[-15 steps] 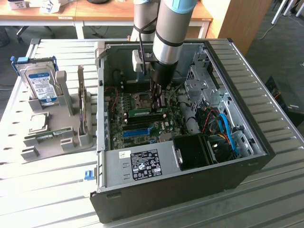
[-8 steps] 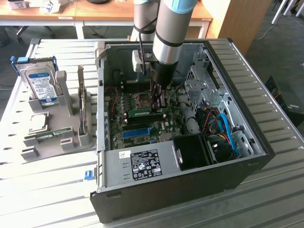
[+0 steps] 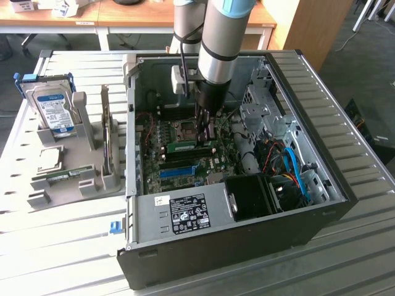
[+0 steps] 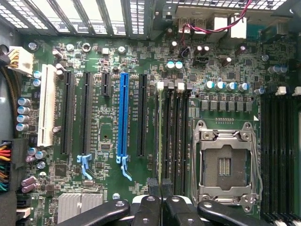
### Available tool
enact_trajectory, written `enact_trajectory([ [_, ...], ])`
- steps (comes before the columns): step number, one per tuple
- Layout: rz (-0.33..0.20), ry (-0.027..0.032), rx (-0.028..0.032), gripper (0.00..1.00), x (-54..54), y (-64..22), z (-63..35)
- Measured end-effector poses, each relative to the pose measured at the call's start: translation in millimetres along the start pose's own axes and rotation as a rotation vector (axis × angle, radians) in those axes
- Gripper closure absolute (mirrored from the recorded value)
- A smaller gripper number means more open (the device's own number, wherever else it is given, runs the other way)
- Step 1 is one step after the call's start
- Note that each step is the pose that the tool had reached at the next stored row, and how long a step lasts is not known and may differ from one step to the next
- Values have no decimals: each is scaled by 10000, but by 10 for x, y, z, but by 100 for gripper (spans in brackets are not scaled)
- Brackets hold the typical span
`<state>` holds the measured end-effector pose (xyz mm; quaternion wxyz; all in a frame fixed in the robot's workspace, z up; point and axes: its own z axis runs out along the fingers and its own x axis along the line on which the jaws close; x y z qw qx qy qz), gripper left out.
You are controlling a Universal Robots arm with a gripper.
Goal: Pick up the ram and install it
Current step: 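Insert the ram into the slot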
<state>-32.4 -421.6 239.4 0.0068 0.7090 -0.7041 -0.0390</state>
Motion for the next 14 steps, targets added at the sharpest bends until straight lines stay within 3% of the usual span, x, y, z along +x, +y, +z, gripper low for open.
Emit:
enact_trajectory([
  [14,1,1,81,88,1,30,4],
])
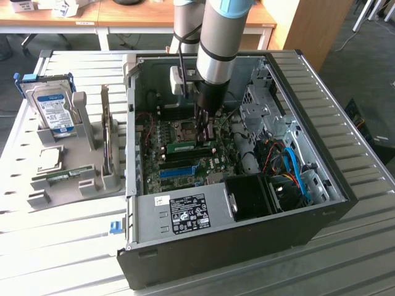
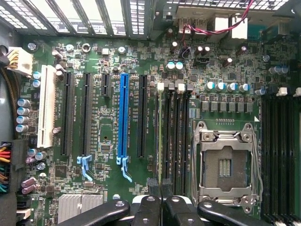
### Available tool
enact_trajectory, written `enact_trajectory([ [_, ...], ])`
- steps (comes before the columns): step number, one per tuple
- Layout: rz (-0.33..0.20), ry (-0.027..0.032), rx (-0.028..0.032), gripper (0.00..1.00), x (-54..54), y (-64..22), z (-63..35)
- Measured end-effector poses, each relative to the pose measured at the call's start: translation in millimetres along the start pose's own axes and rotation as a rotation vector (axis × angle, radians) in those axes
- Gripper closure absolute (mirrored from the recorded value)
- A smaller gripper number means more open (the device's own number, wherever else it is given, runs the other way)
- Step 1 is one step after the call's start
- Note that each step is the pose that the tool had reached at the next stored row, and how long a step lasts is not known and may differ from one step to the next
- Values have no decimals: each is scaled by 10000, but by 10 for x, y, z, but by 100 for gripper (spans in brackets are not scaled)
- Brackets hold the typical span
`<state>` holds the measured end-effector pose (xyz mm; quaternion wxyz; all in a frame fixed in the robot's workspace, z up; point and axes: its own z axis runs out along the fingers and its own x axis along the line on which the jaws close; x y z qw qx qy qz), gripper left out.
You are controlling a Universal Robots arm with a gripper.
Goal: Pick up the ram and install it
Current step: 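Insert the ram into the slot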
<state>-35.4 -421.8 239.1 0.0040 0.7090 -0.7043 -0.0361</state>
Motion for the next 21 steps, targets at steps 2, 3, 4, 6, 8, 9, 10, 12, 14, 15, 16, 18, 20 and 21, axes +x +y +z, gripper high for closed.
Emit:
enact_trajectory([
  [2,2,0,1,88,0,1,0],
  [3,7,-1,1,88,0,2,0],
  [4,13,-1,2,88,0,4,0],
  [6,27,-2,3,88,0,4,0],
  [8,53,-3,5,88,0,5,1],
  [9,64,-4,5,88,0,5,1],
  [10,73,-4,6,88,0,5,1],
  [12,90,-5,6,88,0,6,1],
  [14,120,-7,8,88,0,6,1],
  [15,144,-9,9,88,0,7,2],
  [16,164,-10,10,88,0,7,2],
  [18,178,-10,11,88,0,7,2],
  [20,178,-10,10,88,0,7,2],
  [21,179,-11,11,88,0,7,2],
])
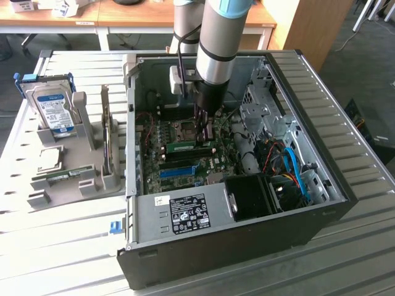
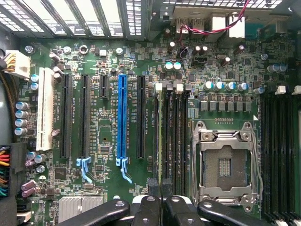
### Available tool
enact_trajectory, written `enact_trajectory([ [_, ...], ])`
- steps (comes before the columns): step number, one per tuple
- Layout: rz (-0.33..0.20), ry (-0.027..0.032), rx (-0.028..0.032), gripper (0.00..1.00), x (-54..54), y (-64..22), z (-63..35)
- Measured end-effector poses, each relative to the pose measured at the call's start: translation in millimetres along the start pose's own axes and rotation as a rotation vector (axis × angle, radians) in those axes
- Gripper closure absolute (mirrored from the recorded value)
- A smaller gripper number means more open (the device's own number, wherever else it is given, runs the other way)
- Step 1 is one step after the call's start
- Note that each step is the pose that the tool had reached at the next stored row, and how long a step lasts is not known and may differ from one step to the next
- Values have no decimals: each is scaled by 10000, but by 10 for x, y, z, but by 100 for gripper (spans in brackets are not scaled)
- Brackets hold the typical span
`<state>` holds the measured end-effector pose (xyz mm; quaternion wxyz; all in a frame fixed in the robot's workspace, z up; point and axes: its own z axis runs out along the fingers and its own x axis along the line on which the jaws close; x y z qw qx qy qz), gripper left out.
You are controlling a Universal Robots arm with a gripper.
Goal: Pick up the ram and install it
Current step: 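Insert the ram into the slot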
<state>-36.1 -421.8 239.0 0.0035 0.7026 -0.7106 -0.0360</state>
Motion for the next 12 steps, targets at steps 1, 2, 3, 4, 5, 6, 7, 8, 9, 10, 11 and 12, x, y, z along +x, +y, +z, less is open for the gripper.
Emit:
enact_trajectory([
  [1,0,0,0,88,0,0,2],
  [2,0,-3,2,88,1,0,6],
  [3,0,-1,5,88,1,0,9],
  [4,0,0,6,88,1,-1,12],
  [5,0,-2,10,88,1,-1,16],
  [6,0,-1,13,88,1,-1,20],
  [7,3,-1,19,88,1,-1,24],
  [8,8,-2,25,88,1,-1,28],
  [9,12,-2,33,88,2,0,32],
  [10,13,-1,36,88,2,2,34],
  [11,13,-1,40,88,2,6,36],
  [12,12,-1,44,88,2,10,38],
])
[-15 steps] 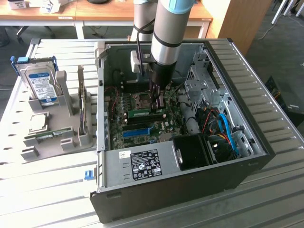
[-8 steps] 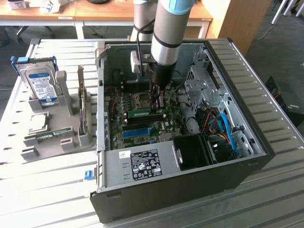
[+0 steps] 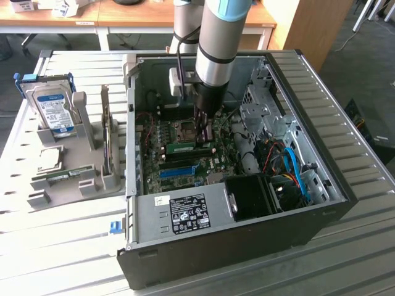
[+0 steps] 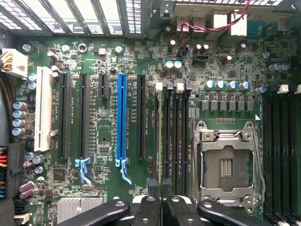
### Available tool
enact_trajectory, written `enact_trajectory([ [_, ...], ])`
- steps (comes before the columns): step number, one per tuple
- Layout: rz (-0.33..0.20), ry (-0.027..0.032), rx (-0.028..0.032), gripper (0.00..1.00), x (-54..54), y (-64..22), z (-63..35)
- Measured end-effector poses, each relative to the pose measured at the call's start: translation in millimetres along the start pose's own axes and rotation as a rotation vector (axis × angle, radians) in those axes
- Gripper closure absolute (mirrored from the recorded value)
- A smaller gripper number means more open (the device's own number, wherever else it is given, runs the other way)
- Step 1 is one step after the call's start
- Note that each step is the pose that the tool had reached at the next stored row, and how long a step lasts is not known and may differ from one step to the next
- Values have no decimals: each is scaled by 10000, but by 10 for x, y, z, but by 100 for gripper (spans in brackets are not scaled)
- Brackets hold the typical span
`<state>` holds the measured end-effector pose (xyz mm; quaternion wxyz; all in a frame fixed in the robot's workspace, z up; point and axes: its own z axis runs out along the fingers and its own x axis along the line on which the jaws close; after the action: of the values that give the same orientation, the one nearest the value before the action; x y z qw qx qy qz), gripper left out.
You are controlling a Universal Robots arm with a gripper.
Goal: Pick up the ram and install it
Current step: 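Insert the ram into the slot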
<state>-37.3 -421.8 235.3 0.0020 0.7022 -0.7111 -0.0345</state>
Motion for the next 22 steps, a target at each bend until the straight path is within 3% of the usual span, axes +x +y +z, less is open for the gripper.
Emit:
enact_trajectory([
  [22,7,-3,31,88,2,17,35],
])
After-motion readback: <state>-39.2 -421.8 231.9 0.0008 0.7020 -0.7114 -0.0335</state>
